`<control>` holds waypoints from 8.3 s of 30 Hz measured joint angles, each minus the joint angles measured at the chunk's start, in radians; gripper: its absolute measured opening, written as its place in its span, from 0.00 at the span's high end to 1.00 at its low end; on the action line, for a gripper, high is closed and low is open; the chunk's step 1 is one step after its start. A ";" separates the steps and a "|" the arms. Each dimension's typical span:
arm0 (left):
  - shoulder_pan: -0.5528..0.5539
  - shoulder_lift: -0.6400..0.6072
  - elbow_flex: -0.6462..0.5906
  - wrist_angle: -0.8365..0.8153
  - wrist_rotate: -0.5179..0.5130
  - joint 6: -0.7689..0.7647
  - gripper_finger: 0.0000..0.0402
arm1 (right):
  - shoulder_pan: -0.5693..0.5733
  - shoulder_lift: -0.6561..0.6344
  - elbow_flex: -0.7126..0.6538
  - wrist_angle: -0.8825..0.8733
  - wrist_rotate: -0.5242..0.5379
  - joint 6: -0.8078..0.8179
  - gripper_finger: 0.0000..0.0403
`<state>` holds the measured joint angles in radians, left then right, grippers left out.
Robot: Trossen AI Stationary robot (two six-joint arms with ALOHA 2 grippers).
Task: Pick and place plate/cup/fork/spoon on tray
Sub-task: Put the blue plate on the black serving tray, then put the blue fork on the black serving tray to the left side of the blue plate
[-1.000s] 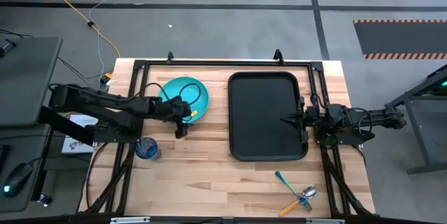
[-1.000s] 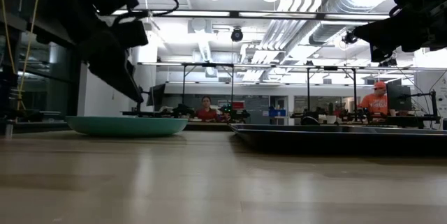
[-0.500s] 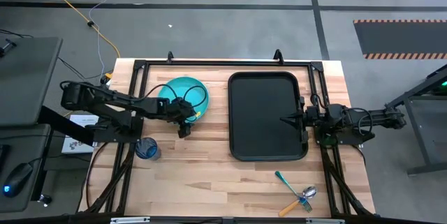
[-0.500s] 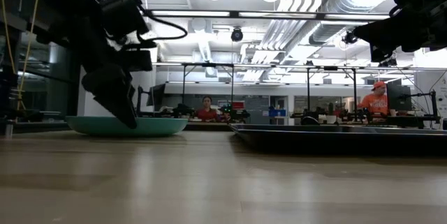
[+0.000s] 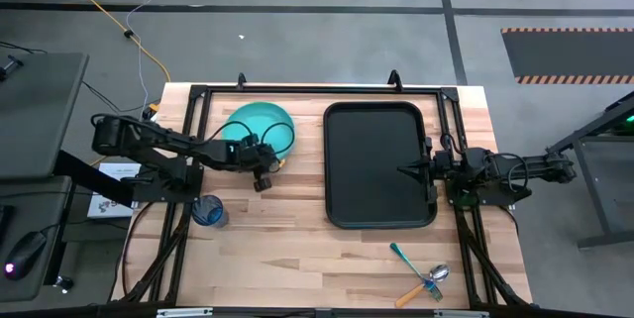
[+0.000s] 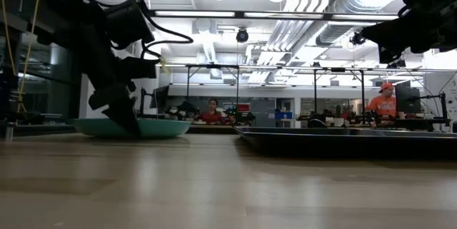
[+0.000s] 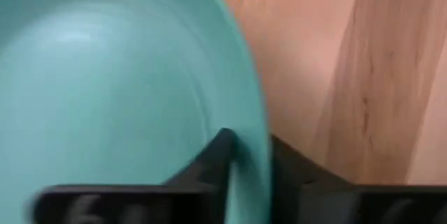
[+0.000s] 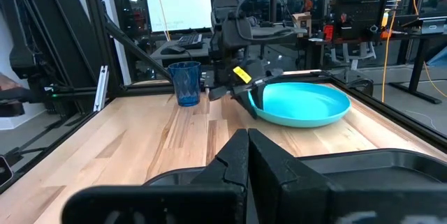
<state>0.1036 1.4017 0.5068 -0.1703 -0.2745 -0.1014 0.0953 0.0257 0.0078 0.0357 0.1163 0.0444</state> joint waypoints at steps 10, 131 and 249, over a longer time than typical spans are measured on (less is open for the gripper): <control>-0.090 -0.007 0.200 -0.057 -0.108 0.213 0.99 | 0.000 0.000 0.000 0.000 0.000 0.000 1.00; -0.220 0.090 0.257 0.774 0.428 0.109 0.57 | 0.000 0.030 0.001 -0.004 0.000 0.000 1.00; -0.222 -0.327 -0.035 0.900 0.234 0.269 0.56 | 0.822 1.889 1.191 -0.923 -0.214 1.840 0.60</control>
<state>-0.1184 1.0748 0.4717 0.7300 -0.0410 0.1677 0.9169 1.9151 1.1992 -0.8873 -0.0978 1.8843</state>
